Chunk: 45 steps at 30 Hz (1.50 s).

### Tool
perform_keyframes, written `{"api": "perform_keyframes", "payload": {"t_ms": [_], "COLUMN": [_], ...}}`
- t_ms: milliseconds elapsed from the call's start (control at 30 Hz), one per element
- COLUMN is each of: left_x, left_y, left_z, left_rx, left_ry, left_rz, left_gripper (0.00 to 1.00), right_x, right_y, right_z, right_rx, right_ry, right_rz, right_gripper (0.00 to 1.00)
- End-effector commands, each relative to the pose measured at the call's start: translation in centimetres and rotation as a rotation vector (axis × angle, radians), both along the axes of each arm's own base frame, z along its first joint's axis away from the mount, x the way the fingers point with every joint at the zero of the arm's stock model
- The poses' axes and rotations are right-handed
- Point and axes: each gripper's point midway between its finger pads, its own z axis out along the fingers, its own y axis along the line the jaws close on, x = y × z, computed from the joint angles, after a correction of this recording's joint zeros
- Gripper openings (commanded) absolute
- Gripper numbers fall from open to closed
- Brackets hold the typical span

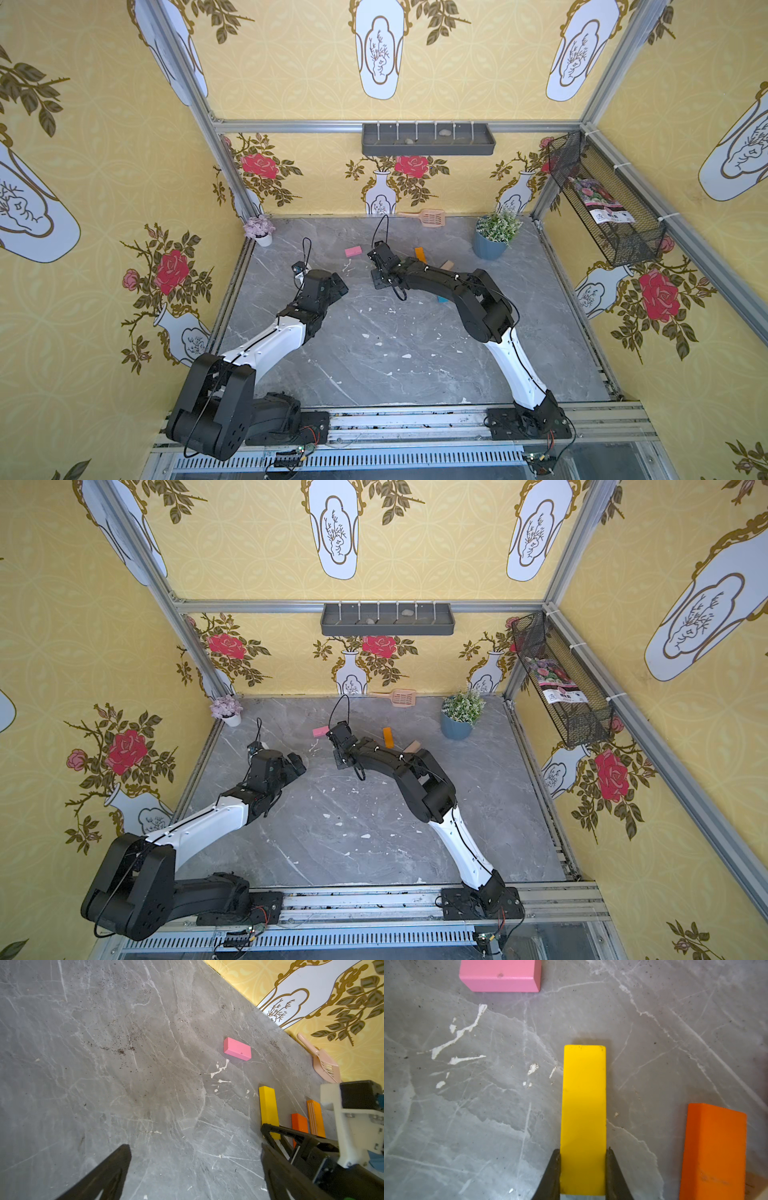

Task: Assemble a giraffe with building blocks
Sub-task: Assemble the building block at the center of the board.

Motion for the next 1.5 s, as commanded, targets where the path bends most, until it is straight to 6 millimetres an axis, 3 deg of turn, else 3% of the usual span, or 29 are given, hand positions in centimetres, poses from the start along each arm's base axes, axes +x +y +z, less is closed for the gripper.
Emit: {"api": "perform_keyframes", "payload": {"t_ms": [0,433,467,1100,1267,1467], "left_x": [0.3,0.6,0.6,0.7,0.7,0.8], "left_y": [-0.3,-0.6,-0.6,-0.7,-0.7,-0.8], "left_z": [-0.1,-0.5,-0.5,-0.6,-0.6,-0.6], "left_rx": [-0.015,-0.011,-0.011,0.002,0.005,0.003], "left_ry": [-0.006,0.019,0.021,0.037,0.038,0.038], "left_rz": [-0.008,-0.019,-0.019,-0.026,-0.027,-0.028], "left_gripper": [0.99,0.99,0.99,0.99,0.99,0.99], "right_x": [-1.2,3.1,3.8,5.6,5.7,5.5], "right_y": [-0.3,2.3,2.9,4.5,4.8,4.6], "right_z": [-1.5,-1.8,-0.8,-1.1,-1.0,-1.1], "right_rx": [-0.032,-0.029,-0.006,0.049,0.061,0.056], "right_ry": [0.056,-0.042,-0.066,-0.095,-0.095,-0.085], "right_rz": [0.033,0.002,0.003,0.038,0.043,0.039], "right_gripper": [0.13,0.14,0.14,0.19,0.26,0.42]}}
